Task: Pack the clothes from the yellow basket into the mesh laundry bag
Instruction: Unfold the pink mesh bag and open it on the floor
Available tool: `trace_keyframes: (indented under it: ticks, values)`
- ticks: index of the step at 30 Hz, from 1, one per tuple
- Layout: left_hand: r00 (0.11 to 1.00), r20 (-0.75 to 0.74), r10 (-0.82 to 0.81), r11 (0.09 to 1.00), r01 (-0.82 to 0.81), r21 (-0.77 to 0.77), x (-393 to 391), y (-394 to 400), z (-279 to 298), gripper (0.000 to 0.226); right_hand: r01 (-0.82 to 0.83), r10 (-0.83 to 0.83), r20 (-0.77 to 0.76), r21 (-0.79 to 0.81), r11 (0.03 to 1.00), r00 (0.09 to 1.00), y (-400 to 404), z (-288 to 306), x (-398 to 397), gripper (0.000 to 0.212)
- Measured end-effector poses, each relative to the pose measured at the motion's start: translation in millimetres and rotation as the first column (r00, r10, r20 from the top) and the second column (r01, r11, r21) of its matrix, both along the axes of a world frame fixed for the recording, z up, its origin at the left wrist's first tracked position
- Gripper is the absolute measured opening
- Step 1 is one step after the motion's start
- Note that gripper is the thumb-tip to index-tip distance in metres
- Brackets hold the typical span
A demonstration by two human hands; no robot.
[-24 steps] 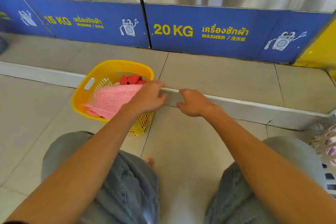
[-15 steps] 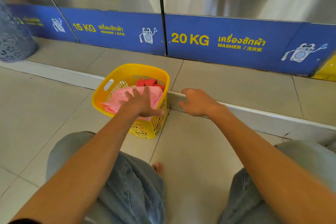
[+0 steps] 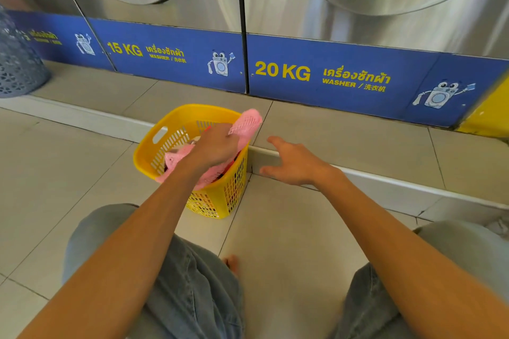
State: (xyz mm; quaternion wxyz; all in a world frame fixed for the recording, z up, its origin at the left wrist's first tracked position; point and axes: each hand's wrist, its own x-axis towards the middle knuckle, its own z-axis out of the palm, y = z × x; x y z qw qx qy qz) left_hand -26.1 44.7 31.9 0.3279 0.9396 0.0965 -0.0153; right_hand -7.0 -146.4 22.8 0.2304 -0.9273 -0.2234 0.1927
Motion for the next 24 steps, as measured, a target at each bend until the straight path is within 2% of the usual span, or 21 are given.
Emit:
trace_keyframes:
  ticks: [2, 4, 5, 7, 10, 11, 13, 16, 18, 21, 24]
  values:
    - [0.999, -0.014, 0.041, 0.926, -0.044, -0.374, -1, -16, 14, 0.016, 0.043, -0.029, -0.091, 0.15, 0.988, 0.995, 0, 1, -1, 0.104]
    - [0.997, -0.066, 0.037, 0.765, -0.071, -0.64, -1, -30, 25, 0.015, 0.104, -0.036, -0.193, 0.355, 0.929, 0.981, 2, -1, -3, 0.112]
    - [0.997, -0.078, 0.014, 0.699, -0.066, -0.712, 0, -35, 27, 0.018, 0.137, -0.028, -0.241, 0.45, 0.882, 0.97, 1, -2, -2, 0.107]
    - [0.996, -0.079, -0.034, 0.613, -0.042, -0.789, 2, -45, 25, 0.024, 0.198, -0.026, -0.303, 0.553, 0.809, 0.953, -5, 3, -4, 0.081]
    - [0.994, -0.082, -0.068, 0.539, -0.033, -0.842, 6, -56, 20, 0.024, 0.25, -0.122, -0.258, 0.554, 0.794, 0.958, -20, 4, -8, 0.03]
    - [0.993, -0.081, -0.086, 0.542, -0.021, -0.84, 8, -58, 18, 0.026, 0.286, -0.167, -0.258, 0.548, 0.786, 0.952, -27, 1, -9, 0.02]
    - [0.99, -0.07, -0.124, 0.58, 0.015, -0.815, 9, -64, 13, 0.033, 0.408, -0.271, -0.316, 0.543, 0.735, 0.909, -42, -8, -13, 0.017]
    - [0.987, -0.032, -0.155, 0.677, 0.082, -0.731, 1, -80, -10, 0.053, 0.587, -0.335, -0.489, 0.575, 0.57, 0.805, -69, -33, -29, 0.018]
    - [0.965, -0.058, -0.255, 0.76, 0.163, -0.629, -8, -94, -37, 0.058, 0.678, -0.35, -0.59, 0.545, 0.493, 0.728, -84, -53, -42, 0.021]
    - [0.879, -0.23, -0.418, 0.791, 0.227, -0.568, -23, -113, -81, 0.066, 0.721, -0.367, -0.646, 0.443, 0.533, 0.669, -97, -80, -49, 0.024]
    - [0.869, -0.278, -0.409, 0.811, 0.206, -0.548, -24, -115, -107, 0.05, 0.722, -0.368, -0.665, 0.39, 0.571, 0.65, -102, -94, -49, 0.026]
